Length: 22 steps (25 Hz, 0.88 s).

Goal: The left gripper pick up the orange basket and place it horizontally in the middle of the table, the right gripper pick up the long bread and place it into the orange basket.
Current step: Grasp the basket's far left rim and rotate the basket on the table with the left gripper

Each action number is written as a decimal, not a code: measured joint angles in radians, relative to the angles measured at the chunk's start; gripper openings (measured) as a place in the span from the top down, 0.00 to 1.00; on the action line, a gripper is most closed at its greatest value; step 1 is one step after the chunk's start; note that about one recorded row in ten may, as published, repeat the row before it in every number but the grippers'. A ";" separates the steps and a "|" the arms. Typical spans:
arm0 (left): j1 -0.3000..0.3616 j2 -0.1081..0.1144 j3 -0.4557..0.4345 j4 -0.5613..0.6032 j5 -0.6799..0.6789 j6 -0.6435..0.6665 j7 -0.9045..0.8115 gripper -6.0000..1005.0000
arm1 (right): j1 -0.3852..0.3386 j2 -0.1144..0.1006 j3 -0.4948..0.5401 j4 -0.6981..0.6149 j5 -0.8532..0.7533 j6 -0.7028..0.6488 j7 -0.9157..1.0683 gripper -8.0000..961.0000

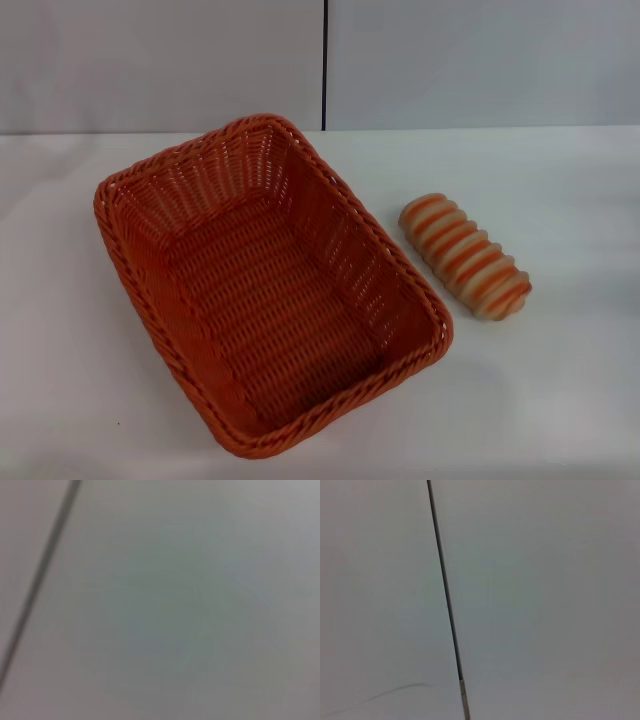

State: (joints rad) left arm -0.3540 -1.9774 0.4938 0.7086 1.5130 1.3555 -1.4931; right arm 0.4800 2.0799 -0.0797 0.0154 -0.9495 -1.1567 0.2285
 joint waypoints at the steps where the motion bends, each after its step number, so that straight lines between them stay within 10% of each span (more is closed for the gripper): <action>1: 0.004 0.016 0.050 0.051 0.022 0.006 -0.068 0.14 | 0.000 0.000 0.000 0.000 0.000 0.000 0.000 0.45; 8: -0.030 0.044 0.193 0.258 0.262 0.046 -0.301 0.14 | 0.000 -0.003 0.000 -0.007 0.000 0.000 0.000 0.45; 22: -0.260 -0.082 0.315 0.453 0.935 0.060 -0.486 0.14 | -0.013 -0.005 0.000 -0.011 0.000 0.008 -0.002 0.44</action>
State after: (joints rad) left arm -0.6143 -2.0598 0.8085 1.1613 2.4476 1.4159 -1.9788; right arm 0.4675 2.0754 -0.0798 0.0044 -0.9495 -1.1482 0.2268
